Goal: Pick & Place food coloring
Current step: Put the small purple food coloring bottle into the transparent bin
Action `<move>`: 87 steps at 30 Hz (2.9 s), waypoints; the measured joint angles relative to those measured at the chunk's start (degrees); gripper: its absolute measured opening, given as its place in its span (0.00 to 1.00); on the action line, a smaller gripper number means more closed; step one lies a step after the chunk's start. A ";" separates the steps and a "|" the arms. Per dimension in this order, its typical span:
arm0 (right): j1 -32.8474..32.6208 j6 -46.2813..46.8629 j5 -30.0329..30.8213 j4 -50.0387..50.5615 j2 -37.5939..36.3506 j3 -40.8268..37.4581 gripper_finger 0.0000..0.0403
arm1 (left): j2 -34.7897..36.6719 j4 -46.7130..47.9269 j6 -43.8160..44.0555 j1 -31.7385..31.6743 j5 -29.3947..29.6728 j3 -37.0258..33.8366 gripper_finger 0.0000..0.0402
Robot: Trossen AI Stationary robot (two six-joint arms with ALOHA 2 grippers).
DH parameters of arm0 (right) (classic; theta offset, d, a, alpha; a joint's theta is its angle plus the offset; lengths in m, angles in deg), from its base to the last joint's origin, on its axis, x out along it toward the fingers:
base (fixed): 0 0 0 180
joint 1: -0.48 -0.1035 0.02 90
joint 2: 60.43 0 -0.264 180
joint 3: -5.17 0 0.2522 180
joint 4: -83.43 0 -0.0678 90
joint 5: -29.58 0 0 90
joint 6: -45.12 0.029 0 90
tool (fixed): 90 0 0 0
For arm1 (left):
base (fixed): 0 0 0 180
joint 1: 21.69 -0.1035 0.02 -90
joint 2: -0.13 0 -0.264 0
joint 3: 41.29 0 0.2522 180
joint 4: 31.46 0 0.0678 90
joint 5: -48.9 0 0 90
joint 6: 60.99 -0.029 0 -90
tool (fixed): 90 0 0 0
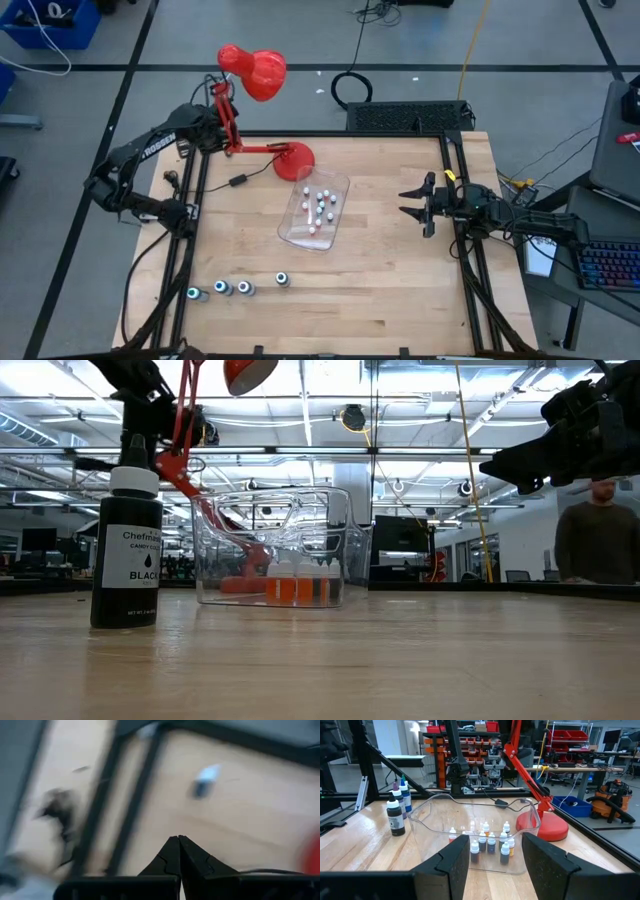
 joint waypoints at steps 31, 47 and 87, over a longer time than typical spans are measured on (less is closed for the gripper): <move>0.00 0.00 -0.02 0.00 0.00 0.00 0.42 | 2.10 -15.98 -19.34 2.97 -31.22 0.02 0.00; -0.01 0.00 -0.01 -0.01 0.00 0.00 0.42 | 2.09 -0.10 -20.64 5.42 -29.07 0.02 0.00; -0.01 0.00 -0.01 0.00 -0.01 0.00 0.42 | 2.07 -35.34 -13.79 -3.20 -11.15 -22.21 0.12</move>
